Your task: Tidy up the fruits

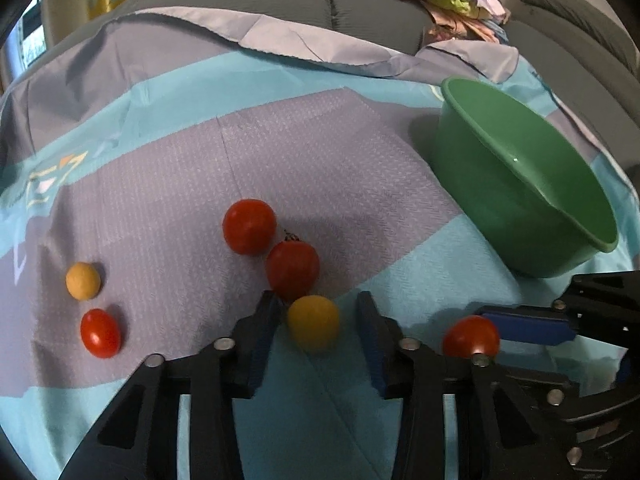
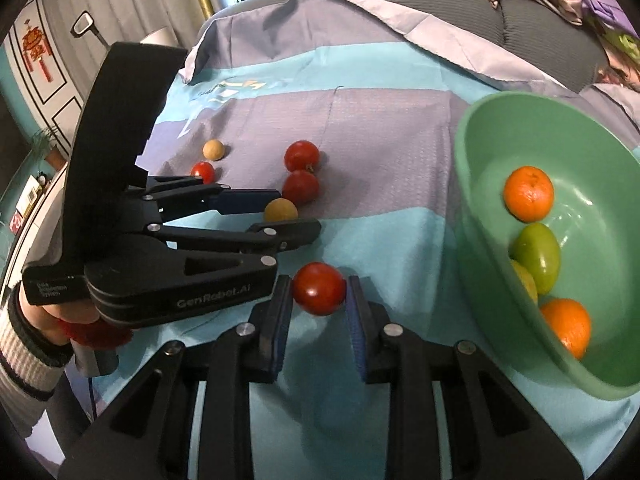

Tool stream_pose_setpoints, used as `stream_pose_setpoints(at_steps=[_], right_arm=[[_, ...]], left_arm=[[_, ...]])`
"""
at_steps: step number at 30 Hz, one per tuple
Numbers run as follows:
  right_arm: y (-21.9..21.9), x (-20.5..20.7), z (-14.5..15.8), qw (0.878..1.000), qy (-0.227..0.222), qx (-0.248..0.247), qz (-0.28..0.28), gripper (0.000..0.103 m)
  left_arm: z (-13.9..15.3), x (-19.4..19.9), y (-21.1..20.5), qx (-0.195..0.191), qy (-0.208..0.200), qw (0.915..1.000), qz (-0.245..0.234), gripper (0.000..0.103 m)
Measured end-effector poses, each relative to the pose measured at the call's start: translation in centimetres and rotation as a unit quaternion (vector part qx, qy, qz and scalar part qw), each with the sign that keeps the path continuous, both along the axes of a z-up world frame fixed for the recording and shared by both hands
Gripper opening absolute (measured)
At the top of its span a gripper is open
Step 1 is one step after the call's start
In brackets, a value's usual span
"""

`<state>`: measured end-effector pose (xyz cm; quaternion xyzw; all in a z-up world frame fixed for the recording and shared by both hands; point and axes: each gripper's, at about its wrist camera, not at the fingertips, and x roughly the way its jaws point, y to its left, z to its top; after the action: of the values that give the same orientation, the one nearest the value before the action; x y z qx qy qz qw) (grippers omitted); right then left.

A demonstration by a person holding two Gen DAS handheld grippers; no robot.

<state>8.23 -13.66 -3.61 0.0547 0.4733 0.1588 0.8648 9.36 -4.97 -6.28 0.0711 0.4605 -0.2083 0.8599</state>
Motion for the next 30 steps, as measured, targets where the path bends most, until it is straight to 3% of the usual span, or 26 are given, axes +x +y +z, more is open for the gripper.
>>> stream_pose_setpoints(at_steps=[2, 16, 30], right_arm=[[0.0, -0.1, 0.0, 1.0, -0.001, 0.003, -0.001, 0.028], [-0.1, -0.4, 0.1, 1.0, 0.002, 0.013, -0.01, 0.028], [0.7, -2.0, 1.5, 1.0, -0.01, 0.019, -0.008, 0.028]], left_arm=[[-0.1, 0.1, 0.0, 0.003, -0.003, 1.0, 0.003, 0.026], [0.8, -1.2, 2.1, -0.025, -0.001, 0.9993, 0.028, 0.026], [3.1, -5.7, 8.5, -0.069, -0.007, 0.9929, 0.096, 0.026]])
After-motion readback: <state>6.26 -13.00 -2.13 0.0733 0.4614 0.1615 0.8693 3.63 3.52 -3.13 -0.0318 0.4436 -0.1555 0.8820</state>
